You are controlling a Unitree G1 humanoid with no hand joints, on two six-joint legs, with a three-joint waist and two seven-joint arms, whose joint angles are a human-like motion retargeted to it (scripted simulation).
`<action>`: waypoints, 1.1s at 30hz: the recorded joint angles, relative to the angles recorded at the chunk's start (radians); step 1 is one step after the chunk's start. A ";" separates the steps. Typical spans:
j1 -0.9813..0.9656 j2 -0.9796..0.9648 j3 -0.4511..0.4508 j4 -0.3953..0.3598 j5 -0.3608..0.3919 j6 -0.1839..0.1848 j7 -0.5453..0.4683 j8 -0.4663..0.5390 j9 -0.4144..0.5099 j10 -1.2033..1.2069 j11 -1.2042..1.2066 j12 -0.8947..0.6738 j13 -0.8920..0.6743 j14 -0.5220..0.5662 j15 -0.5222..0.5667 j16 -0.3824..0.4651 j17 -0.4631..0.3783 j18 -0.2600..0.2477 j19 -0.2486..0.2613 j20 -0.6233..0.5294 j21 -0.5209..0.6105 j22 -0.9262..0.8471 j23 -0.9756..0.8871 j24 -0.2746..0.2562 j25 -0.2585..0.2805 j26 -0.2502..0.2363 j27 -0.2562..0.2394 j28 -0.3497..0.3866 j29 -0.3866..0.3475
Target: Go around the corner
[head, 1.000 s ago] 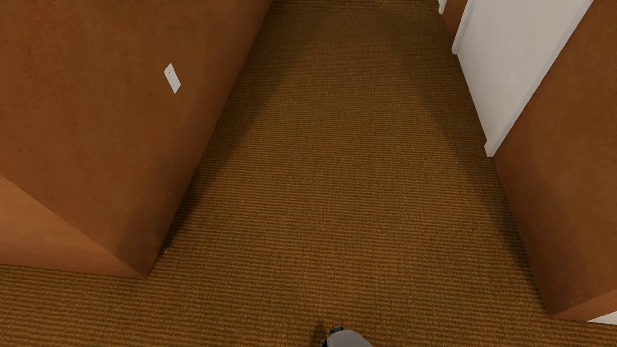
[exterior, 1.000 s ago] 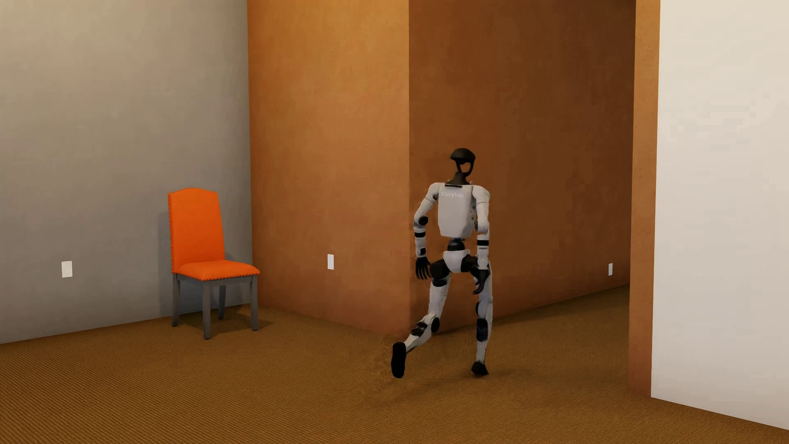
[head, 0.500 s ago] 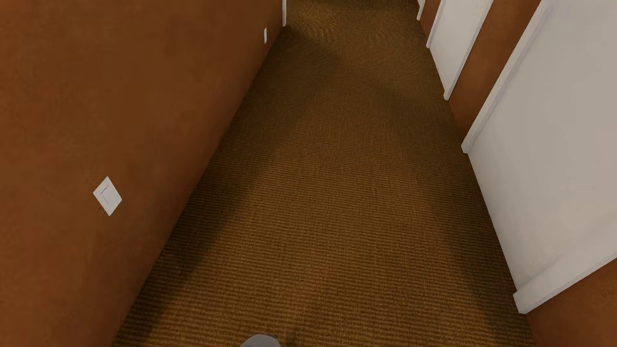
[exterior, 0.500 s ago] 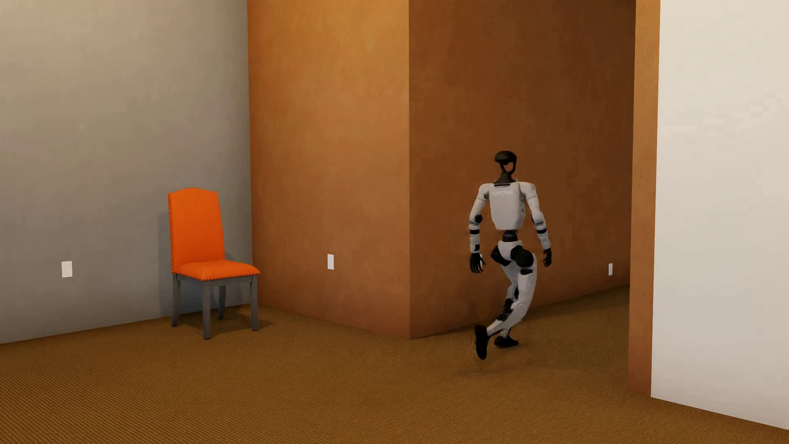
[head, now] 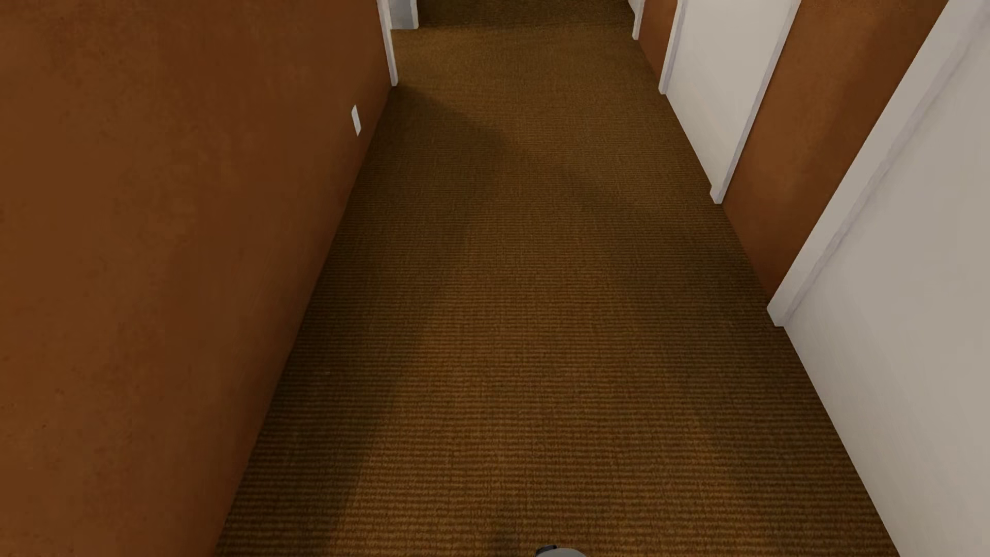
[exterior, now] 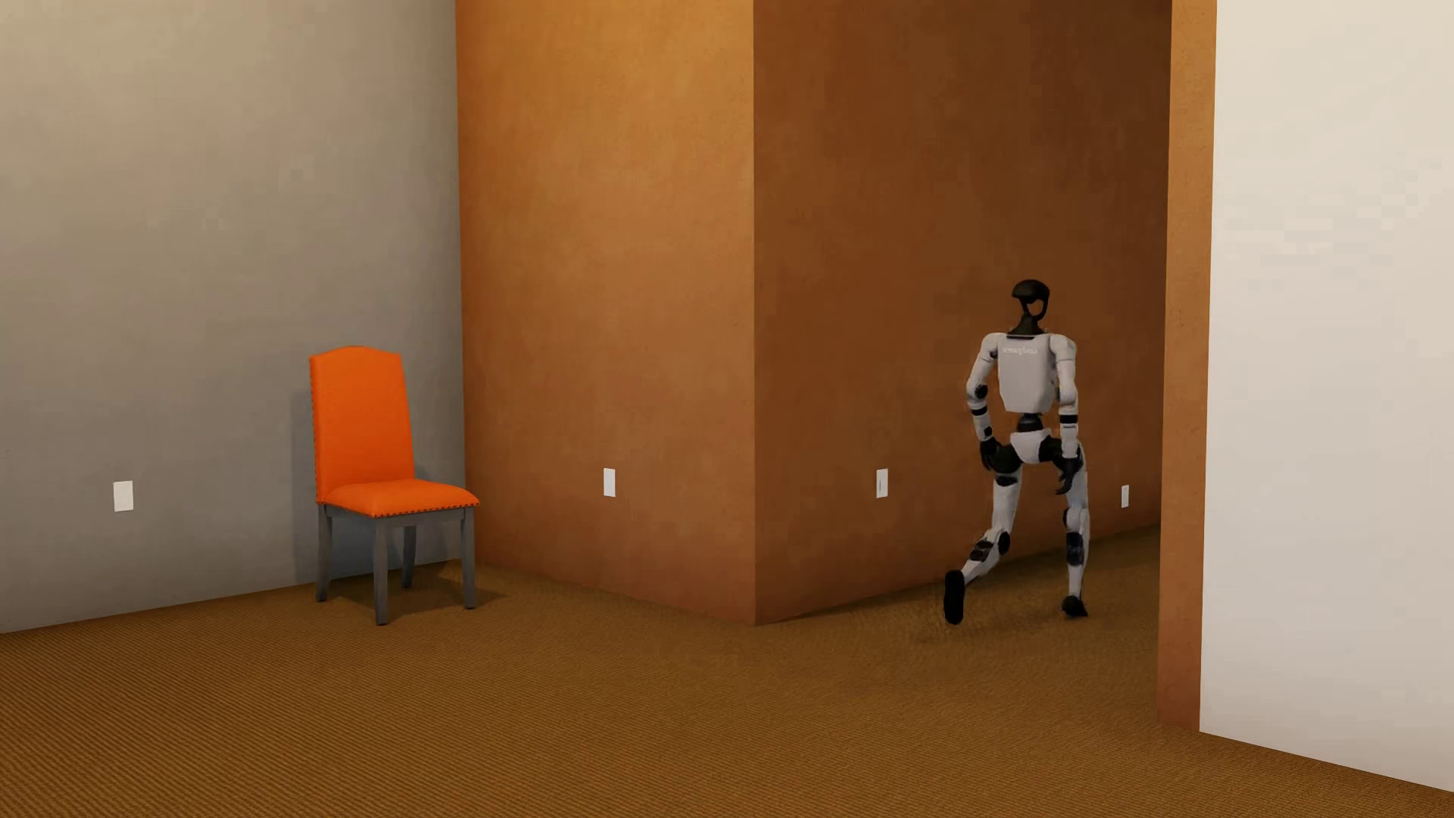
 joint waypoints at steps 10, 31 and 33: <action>-0.566 0.766 0.407 -0.042 -0.042 -0.096 0.000 0.000 -0.003 -0.936 -0.292 0.177 -0.337 -0.007 -0.597 0.016 -0.063 0.000 0.000 -0.147 -0.276 0.144 -0.419 0.000 0.000 0.000 0.000 0.000 0.000; 0.100 0.053 -0.057 -0.033 -0.074 -0.028 0.000 0.000 0.047 -0.412 0.009 0.026 -0.033 -0.621 -0.221 -0.006 -0.012 0.000 0.000 0.055 0.140 -0.250 -0.090 0.000 0.000 0.000 0.000 0.000 0.000; 0.088 0.133 -0.049 0.007 -0.097 -0.024 0.000 0.000 0.039 -0.340 -0.028 0.006 -0.092 -0.454 -0.243 -0.048 -0.021 0.000 0.000 -0.017 0.083 -0.068 -0.093 0.000 0.000 0.000 0.000 0.000 0.000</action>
